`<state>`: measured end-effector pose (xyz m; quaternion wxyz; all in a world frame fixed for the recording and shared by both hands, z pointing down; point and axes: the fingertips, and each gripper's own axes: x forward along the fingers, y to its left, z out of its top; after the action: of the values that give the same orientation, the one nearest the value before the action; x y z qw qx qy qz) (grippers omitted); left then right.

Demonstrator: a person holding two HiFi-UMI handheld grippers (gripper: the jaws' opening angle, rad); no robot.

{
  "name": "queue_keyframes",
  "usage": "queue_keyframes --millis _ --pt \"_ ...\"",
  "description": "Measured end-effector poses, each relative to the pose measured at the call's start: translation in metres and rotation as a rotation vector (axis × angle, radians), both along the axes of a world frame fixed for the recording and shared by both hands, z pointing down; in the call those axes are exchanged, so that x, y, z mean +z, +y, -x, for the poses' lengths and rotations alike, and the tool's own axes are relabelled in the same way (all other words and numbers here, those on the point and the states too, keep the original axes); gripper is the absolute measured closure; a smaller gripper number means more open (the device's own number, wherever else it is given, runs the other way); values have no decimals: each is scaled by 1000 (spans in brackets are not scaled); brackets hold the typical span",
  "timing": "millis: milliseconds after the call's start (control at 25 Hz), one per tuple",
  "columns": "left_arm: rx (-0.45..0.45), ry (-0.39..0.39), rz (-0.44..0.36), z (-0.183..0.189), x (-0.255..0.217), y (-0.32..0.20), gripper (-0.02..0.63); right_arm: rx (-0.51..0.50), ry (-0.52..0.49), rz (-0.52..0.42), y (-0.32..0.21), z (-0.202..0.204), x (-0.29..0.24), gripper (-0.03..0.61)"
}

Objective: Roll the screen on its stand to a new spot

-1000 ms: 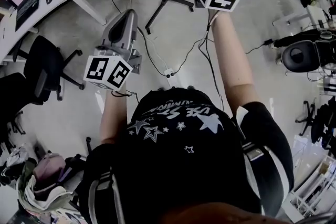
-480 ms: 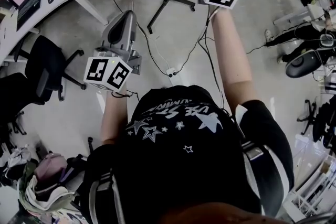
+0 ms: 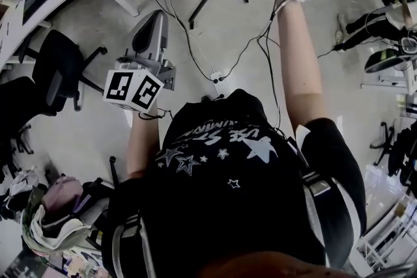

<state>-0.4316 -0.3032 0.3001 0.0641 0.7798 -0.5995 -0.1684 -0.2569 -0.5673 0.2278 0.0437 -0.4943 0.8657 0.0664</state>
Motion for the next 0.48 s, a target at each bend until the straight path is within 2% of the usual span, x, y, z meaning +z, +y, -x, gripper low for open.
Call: queue_keyframes --millis 480 --pt "-22 39 44 13 17 11 603 41 -37 -19 14 -24 0 373"
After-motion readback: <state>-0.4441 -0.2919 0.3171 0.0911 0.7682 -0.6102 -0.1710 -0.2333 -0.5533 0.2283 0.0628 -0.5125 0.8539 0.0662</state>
